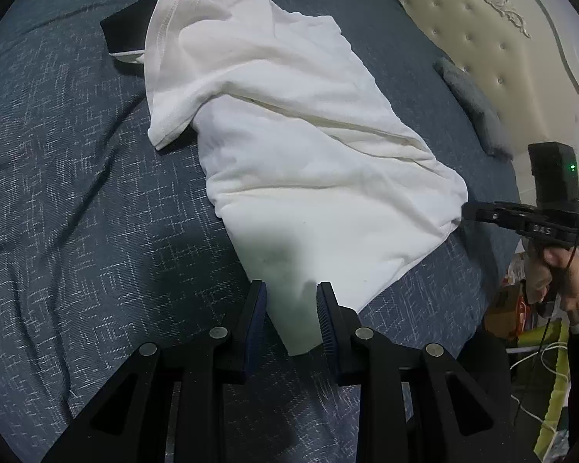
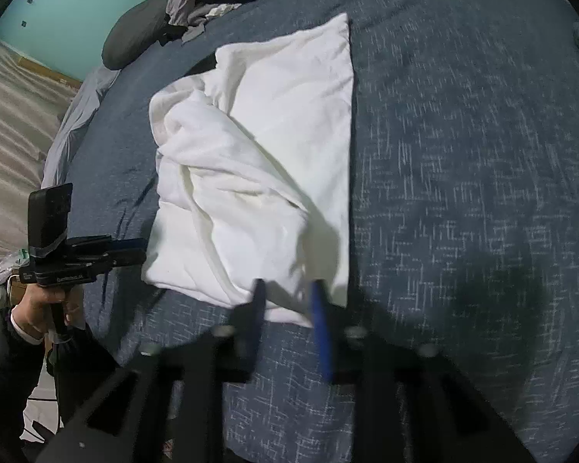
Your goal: Fold clothes
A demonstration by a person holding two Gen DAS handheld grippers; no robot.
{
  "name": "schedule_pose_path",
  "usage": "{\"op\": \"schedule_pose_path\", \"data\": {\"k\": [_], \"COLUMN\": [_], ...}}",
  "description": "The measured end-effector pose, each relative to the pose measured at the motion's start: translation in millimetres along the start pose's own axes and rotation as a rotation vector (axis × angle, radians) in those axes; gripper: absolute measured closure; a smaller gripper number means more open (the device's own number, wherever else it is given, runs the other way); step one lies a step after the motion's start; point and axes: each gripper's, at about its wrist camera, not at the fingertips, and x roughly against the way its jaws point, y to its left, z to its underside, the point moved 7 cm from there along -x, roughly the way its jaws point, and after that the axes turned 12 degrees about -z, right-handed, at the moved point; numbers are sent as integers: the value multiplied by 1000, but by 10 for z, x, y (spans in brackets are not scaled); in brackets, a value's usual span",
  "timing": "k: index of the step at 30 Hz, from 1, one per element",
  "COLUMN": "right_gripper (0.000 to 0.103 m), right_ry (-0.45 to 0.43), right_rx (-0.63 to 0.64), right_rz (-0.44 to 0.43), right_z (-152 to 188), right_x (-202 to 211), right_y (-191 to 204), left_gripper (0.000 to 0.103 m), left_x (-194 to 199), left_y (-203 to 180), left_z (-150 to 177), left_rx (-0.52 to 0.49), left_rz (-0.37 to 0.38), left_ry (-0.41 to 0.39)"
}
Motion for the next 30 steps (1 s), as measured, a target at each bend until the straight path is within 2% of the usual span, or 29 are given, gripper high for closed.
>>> {"op": "schedule_pose_path", "data": {"k": [6,12,21,28,30], "right_gripper": [100,100,100,97,92], "right_ry": [-22,22,66,8,-7], "right_rx": [-15,-43,-147,-58,-23], "right_rz": [-55,-58,-46,-39,-28], "right_z": [-11,-11,174,-6,-81], "right_x": [151,293,-55,127,197], "right_y": [70,126,-274,-106,-30], "left_gripper": [74,74,74,74,74], "left_x": [4,30,18,48,85], "left_y": [-1,15,13,174,254], "left_z": [-9,-18,-17,-129,-152], "left_rx": [1,3,-5,77,100], "left_rz": [0,4,2,45,53], "left_ry": [-4,-10,-20,-66,-87]}}
